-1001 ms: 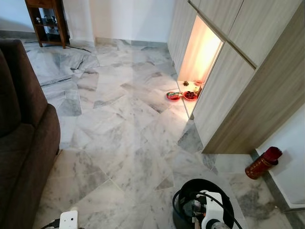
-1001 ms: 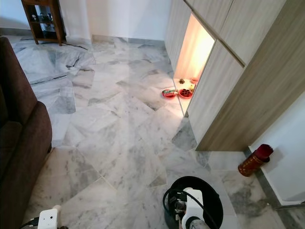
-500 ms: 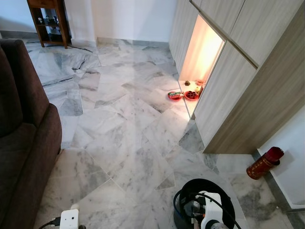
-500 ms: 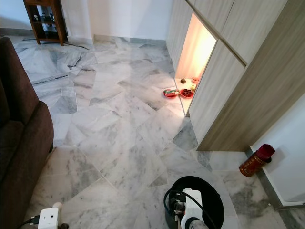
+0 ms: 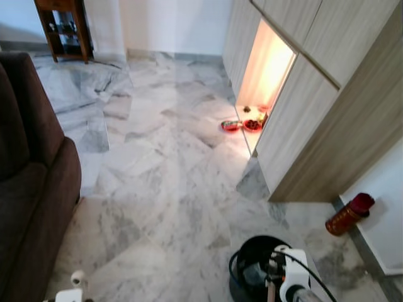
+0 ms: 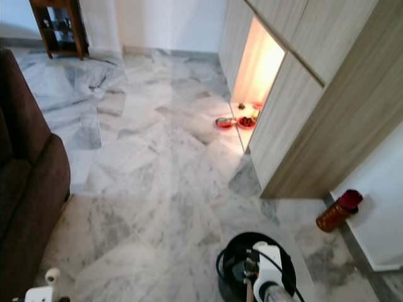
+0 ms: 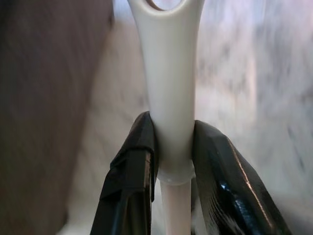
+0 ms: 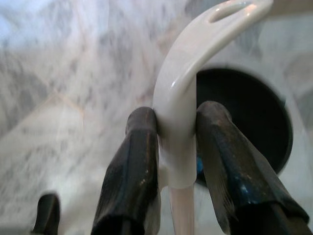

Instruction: Sweep floor

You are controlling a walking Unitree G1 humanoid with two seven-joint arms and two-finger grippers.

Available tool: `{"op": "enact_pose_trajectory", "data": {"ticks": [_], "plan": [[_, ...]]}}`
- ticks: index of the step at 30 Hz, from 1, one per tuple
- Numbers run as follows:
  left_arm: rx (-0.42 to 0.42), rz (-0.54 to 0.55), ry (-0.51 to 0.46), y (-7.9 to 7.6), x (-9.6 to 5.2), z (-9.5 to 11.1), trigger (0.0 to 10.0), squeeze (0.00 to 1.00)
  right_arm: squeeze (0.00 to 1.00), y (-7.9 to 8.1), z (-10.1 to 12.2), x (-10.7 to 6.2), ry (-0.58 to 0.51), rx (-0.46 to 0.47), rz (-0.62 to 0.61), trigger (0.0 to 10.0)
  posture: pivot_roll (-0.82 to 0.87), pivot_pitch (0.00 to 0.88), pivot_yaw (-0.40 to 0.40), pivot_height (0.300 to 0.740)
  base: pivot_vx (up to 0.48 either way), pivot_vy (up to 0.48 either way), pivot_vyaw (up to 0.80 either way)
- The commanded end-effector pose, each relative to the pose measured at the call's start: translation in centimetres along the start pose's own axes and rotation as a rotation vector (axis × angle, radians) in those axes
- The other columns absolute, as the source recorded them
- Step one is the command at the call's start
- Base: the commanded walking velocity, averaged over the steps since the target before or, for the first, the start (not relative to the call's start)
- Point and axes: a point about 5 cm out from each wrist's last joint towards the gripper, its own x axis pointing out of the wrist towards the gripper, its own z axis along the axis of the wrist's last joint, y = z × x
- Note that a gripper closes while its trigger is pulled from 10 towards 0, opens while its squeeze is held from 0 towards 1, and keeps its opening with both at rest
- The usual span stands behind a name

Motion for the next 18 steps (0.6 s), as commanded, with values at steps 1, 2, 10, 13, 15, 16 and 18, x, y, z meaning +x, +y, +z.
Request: {"op": "enact_pose_trajectory", "data": {"ticks": [1,2,10,13,15,16,18], "plan": [[-0.009,-0.004,-0.075,-0.2,0.3,1.6,10.0,0.0,0.0,-0.7,2.3,0.2,-0.1,-0.005,-0.009,10.0,0.26,0.047,-0.144,0.74,0.0,0.0,0.0],[-0.015,-0.006,-0.095,-0.4,0.1,2.1,10.0,0.0,0.0,-0.6,2.5,0.3,-0.114,-0.004,-0.002,10.0,0.26,0.045,-0.144,0.74,0.0,0.0,0.0],[-0.06,0.015,-0.193,-3.2,-1.8,4.1,10.0,0.0,0.0,0.0,2.8,0.3,-0.166,0.009,-0.004,10.0,0.26,0.039,-0.152,0.74,0.0,0.0,0.0],[-0.07,0.035,-0.185,-3.3,-2.5,4.6,10.0,0.0,0.0,0.1,2.3,0.1,-0.171,0.005,0.005,10.0,0.25,0.033,-0.152,0.74,0.0,0.0,0.0],[-0.072,0.045,-0.185,-3.2,-2.9,5.0,10.0,0.0,0.0,0.1,2.1,0.0,-0.175,0.005,0.005,10.0,0.25,0.029,-0.149,0.74,0.0,0.0,0.0],[-0.072,0.048,-0.185,-3.1,-3.0,5.1,10.0,0.0,0.0,0.1,2.0,-0.1,-0.176,0.005,0.005,10.0,0.25,0.029,-0.149,0.74,0.0,0.0,0.0],[-0.07,0.059,-0.193,-3.0,-3.4,5.6,10.0,0.0,0.0,0.0,2.0,-0.2,-0.184,0.005,0.003,10.0,0.26,0.024,-0.147,0.74,0.0,0.0,0.0]]}}
